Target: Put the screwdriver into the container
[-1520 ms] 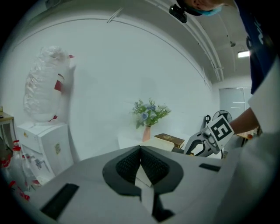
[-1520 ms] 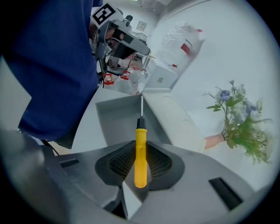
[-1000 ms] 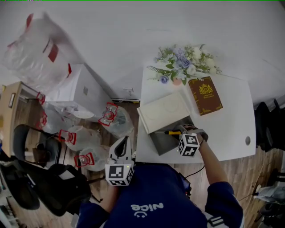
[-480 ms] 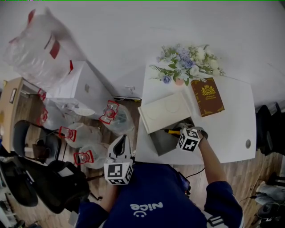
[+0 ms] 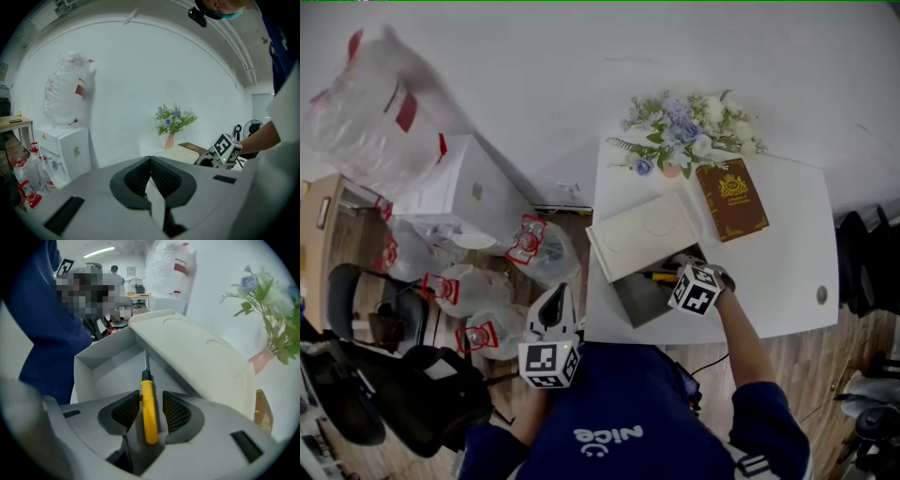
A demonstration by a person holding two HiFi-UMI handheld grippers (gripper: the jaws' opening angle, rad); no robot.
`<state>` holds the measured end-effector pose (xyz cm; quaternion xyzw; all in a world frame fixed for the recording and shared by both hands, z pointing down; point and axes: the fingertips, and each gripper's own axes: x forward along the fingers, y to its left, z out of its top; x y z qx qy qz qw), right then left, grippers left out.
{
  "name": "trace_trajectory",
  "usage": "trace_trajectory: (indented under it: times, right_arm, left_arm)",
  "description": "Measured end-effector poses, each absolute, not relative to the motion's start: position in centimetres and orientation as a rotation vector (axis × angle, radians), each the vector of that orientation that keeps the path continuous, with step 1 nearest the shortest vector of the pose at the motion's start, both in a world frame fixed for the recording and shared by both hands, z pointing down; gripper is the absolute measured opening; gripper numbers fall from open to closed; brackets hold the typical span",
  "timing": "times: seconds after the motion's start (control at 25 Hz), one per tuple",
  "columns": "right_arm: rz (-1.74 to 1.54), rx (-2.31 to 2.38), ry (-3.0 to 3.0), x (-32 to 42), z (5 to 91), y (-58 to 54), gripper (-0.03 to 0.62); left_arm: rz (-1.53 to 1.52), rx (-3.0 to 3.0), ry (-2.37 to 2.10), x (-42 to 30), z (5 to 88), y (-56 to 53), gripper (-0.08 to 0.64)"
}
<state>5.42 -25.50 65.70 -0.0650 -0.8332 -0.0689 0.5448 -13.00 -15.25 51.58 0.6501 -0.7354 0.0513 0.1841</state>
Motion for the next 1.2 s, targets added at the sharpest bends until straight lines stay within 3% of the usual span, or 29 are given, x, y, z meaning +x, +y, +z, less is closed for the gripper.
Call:
trace_trajectory:
  times: [0.16, 0.76, 1.2]
  right_arm:
    - [-0.099, -0.047, -2.024, 5.3, 64.5, -26.0, 0.224]
    - [0.272, 0.664, -2.542, 6.6, 51.3, -26.6, 0.252]
    - [0.283, 1.204, -2.546, 12.1, 47.7, -21.9, 0.252]
  left_arm:
    - [0.140, 1.860, -2.039, -12.9, 51.9, -15.5, 0.017]
    - [0.114, 2.140, -1.836, -9.4, 49.6, -18.0, 0.017]
    - [0.104, 2.387, -1.602, -4.7, 48.0, -18.4, 0.017]
